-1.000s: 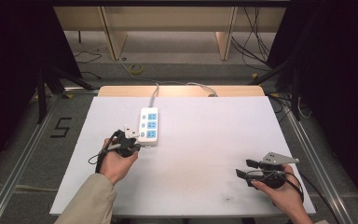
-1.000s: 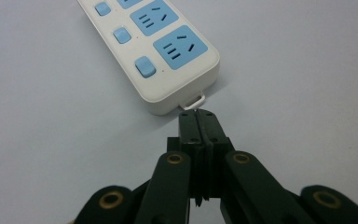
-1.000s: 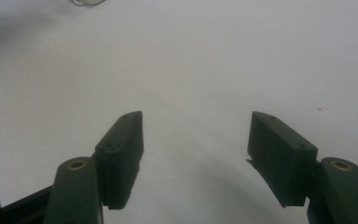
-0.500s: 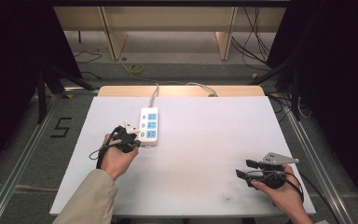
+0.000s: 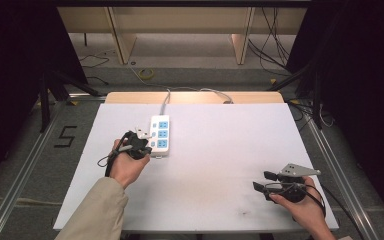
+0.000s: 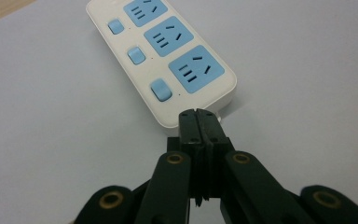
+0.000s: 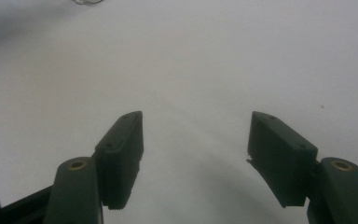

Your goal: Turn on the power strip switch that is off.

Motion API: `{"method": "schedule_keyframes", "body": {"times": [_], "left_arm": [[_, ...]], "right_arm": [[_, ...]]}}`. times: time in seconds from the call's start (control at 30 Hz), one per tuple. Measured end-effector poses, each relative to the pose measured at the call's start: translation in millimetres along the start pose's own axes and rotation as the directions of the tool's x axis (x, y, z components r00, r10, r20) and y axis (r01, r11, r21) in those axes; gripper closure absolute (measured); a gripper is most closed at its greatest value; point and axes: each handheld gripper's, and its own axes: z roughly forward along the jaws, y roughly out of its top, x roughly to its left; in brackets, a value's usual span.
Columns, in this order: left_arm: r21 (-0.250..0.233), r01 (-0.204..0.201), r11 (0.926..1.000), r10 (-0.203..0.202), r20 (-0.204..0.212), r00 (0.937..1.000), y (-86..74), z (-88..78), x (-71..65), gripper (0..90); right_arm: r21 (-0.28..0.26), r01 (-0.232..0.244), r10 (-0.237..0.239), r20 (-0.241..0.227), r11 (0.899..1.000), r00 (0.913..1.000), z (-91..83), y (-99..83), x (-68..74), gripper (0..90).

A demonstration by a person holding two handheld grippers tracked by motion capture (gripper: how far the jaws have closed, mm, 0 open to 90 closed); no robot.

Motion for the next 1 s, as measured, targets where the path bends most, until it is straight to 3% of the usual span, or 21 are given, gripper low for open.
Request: {"method": "schedule_keyframes", "body": {"times": [1.0], "left_arm": [[0.011,0.005,0.9999,-0.004,-0.018,0.9998,21.7,5.3,9.1,89.8]], "right_arm": [[0.006,0.001,-0.001,0.000,1.000,1.0000,0.3,-0.1,0.1,36.8]]}}
